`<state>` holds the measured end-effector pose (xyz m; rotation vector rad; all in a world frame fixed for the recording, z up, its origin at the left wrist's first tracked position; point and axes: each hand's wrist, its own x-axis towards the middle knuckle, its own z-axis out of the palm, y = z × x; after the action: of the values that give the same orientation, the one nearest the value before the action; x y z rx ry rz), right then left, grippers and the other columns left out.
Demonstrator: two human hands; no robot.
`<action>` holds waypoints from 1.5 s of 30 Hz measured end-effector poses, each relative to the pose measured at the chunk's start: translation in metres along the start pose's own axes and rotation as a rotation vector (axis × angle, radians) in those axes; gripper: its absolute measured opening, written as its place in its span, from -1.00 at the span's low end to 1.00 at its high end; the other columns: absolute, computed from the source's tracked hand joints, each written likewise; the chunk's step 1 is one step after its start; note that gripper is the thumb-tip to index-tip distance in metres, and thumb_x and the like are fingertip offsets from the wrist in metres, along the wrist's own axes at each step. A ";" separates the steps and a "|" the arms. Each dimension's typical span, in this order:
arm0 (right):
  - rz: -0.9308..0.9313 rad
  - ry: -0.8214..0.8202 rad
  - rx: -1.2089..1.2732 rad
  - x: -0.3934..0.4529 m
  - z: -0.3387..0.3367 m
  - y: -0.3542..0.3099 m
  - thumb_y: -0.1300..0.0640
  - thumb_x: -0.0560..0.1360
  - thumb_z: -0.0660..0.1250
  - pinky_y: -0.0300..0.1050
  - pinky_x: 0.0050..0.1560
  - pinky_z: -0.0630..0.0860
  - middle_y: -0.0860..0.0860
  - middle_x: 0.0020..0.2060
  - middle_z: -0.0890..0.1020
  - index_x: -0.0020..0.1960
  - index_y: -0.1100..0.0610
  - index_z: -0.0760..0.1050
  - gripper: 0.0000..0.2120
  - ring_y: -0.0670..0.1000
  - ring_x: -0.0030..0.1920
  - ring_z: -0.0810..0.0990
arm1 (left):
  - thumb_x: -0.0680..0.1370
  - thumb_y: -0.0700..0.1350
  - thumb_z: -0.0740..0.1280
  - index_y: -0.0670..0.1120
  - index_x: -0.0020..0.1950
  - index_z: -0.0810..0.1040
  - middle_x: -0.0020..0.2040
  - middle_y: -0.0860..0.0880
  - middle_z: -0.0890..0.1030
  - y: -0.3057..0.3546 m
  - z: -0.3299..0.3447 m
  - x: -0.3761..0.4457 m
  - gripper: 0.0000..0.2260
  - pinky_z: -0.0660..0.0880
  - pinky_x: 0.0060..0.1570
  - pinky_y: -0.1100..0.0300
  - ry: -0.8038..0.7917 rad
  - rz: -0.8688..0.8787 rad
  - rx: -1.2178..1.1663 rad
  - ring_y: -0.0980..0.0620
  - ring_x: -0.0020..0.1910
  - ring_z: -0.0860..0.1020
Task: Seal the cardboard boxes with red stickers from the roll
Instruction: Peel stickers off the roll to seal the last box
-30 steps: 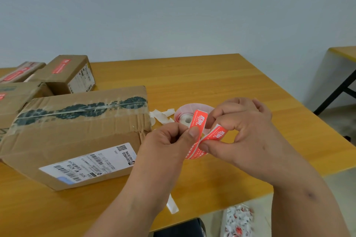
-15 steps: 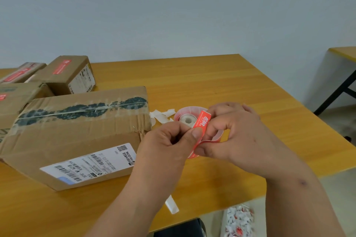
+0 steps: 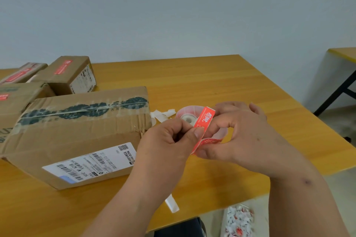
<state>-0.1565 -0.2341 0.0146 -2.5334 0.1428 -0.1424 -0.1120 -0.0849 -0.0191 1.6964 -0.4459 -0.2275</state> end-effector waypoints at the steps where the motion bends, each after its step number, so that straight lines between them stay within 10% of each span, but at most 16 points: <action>1: 0.005 -0.028 -0.002 0.000 0.000 0.000 -0.24 0.17 0.50 0.06 0.44 -0.24 -0.37 0.05 0.52 -0.29 -0.15 0.64 -0.78 -0.32 0.31 0.21 | 0.51 -0.02 0.39 -0.12 -0.27 0.62 -0.36 -0.15 0.53 0.000 0.001 0.000 -0.78 0.28 -0.48 0.35 0.006 0.011 -0.003 0.13 -0.46 0.34; 11: -0.010 -0.050 0.059 -0.001 0.003 0.001 -0.16 0.25 0.48 0.02 0.43 -0.27 -0.39 0.01 0.53 -0.28 -0.07 0.67 -0.82 -0.37 0.30 0.19 | 0.50 0.03 0.38 0.01 -0.28 0.61 -0.52 0.10 0.43 -0.003 0.001 -0.001 -0.81 0.22 -0.53 0.37 0.054 0.008 -0.001 0.16 -0.54 0.28; 45: -0.043 -0.082 -0.043 -0.005 0.001 0.010 -0.08 0.30 0.51 0.04 0.42 -0.29 -0.48 0.05 0.50 -0.32 -0.05 0.63 -0.86 -0.39 0.31 0.16 | 0.53 -0.01 0.37 -0.02 -0.25 0.53 -0.41 -0.06 0.50 -0.002 -0.008 -0.001 -0.82 0.32 -0.51 0.29 0.025 0.001 0.188 0.14 -0.50 0.34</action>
<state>-0.1622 -0.2412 0.0081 -2.5811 0.0601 -0.0528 -0.1092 -0.0772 -0.0193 1.8805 -0.4609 -0.1670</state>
